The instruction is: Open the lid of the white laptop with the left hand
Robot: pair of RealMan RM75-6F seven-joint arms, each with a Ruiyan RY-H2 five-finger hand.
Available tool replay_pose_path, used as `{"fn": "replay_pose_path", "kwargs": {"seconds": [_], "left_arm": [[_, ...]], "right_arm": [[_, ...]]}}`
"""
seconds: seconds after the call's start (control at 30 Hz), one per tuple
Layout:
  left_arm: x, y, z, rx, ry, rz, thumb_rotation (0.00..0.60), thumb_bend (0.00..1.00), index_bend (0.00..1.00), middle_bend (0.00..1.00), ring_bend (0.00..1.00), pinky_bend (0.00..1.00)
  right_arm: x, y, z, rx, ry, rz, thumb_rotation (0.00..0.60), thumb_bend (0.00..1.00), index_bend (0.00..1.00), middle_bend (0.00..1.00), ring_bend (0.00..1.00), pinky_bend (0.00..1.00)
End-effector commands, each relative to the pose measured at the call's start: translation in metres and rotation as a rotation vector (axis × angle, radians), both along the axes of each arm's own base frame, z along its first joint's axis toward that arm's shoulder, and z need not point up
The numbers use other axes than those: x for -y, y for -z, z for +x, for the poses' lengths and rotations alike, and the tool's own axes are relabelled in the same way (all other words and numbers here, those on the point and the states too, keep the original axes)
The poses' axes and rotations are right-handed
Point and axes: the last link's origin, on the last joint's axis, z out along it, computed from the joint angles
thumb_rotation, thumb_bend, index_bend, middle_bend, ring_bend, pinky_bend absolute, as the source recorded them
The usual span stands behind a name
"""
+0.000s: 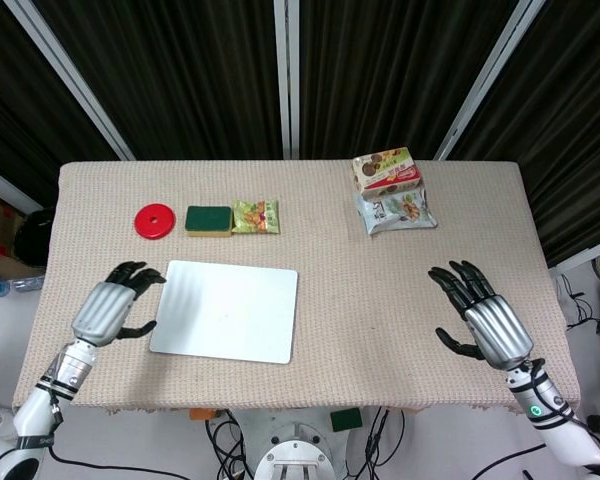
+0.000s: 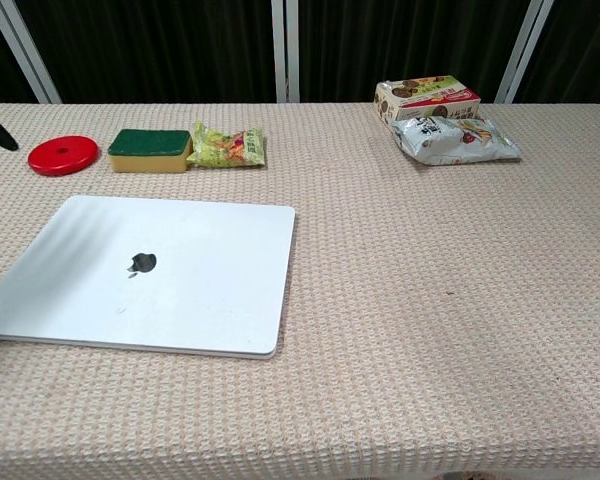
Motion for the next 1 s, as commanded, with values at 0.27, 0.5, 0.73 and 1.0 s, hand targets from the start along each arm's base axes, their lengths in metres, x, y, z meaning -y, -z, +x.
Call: {"fn": "replay_pose_path", "kwargs": {"seconds": [0.27, 0.5, 0.73, 1.0], "left_arm": [[0.006, 0.065, 0.037, -0.084, 0.186, -0.144, 0.6, 0.18, 0.22, 0.16, 0.09, 0.1], [0.021, 0.082, 0.036, -0.105, 0.175, -0.204, 0.6, 0.18, 0.22, 0.16, 0.09, 0.1], [0.026, 0.09, 0.031, -0.11, 0.159, -0.221, 0.6, 0.18, 0.22, 0.16, 0.09, 0.1], [0.019, 0.103, 0.027, -0.096, 0.149, -0.209, 0.6, 0.18, 0.22, 0.16, 0.09, 0.1]], "right_arm": [[-0.004, -0.001, 0.0, 0.003, 0.007, -0.004, 0.6, 0.29, 0.0, 0.02, 0.0, 0.0], [-0.006, 0.005, -0.006, 0.03, 0.024, 0.008, 0.6, 0.29, 0.0, 0.0, 0.0, 0.0], [-0.008, 0.007, -0.009, 0.037, 0.031, 0.012, 0.6, 0.29, 0.0, 0.0, 0.0, 0.0], [-0.01, 0.008, -0.011, 0.041, 0.038, 0.012, 0.6, 0.29, 0.0, 0.0, 0.0, 0.0]]}}
